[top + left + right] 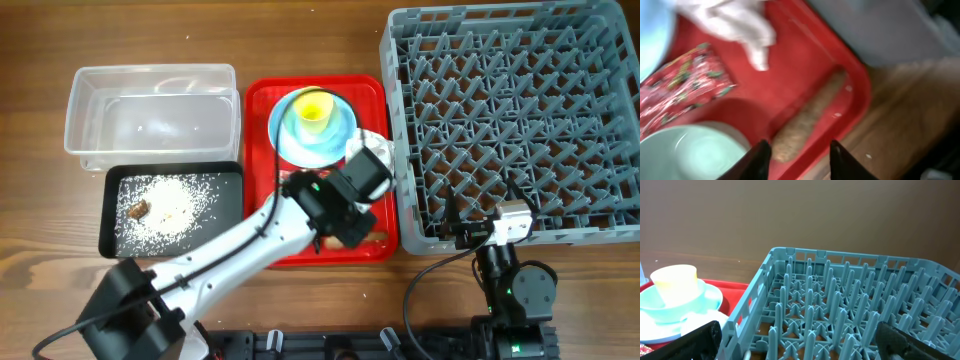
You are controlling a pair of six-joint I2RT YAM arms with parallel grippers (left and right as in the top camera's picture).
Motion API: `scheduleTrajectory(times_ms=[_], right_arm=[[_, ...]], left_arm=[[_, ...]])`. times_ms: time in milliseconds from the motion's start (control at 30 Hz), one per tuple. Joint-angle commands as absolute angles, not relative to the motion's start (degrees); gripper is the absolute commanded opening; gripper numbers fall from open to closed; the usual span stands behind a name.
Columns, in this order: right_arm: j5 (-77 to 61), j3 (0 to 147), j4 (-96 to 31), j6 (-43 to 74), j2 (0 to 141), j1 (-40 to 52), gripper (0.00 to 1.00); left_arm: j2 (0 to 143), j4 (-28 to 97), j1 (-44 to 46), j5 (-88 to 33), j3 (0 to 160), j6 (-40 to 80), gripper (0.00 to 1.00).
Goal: Sort waste into correct bins and load items into the dishwasher rack
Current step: 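Lower the left gripper onto the brown food stick and grasp it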
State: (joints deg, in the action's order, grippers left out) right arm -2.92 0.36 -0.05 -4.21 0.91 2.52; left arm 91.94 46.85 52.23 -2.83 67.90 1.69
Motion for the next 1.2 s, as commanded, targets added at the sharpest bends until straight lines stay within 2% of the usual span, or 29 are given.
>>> scheduleTrajectory(times_ms=[0,67,133,367,867,1067,1167], right_arm=[[-2.6,0.3,0.1,-4.5,0.6,2.4,1.00],[-2.6,0.3,0.1,-4.5,0.6,2.4,1.00],[-2.6,0.3,0.1,-4.5,0.6,2.4,1.00],[-2.6,0.3,0.1,-4.5,0.6,2.4,1.00],[-2.6,0.3,0.1,-4.5,0.6,2.4,1.00],[-2.6,0.3,0.1,-4.5,0.6,2.4,1.00],[-2.6,0.3,0.1,-4.5,0.6,2.4,1.00]], left_arm=[[92.3,46.7,56.1,-2.5,68.6,-8.6,0.27],[92.9,46.7,56.9,-2.5,68.6,-9.0,0.20],[93.3,46.9,56.9,-2.8,68.5,-9.0,0.21],[97.3,47.1,56.9,-4.4,68.5,-8.8,0.39],[100.3,45.3,53.7,-5.7,64.5,-10.1,0.49],[100.3,34.9,53.7,-5.5,58.8,-10.1,0.54],[100.3,34.1,53.7,-3.5,57.6,-10.1,0.54]])
